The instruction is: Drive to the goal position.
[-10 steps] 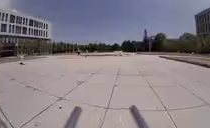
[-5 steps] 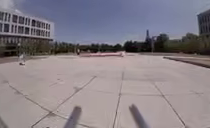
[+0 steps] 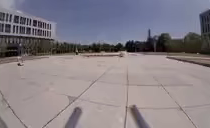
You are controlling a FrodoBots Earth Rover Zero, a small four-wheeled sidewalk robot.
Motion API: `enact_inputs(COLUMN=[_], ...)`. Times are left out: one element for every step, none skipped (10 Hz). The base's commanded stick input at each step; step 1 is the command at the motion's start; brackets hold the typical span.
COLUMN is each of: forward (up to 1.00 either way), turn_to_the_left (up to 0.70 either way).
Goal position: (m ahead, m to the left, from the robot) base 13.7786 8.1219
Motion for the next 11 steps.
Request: enact_inputs(forward=[0.70, 0.70, 0.70, 0.70, 0.70, 0.70, 0.70, 0.70, 0.70, 0.70, 0.70], turn_to_the_left=[0.01, 0.01, 0.01, 0.01, 0.01, 0.01, 0.01, 0.01, 0.01, 0.01, 0.01])
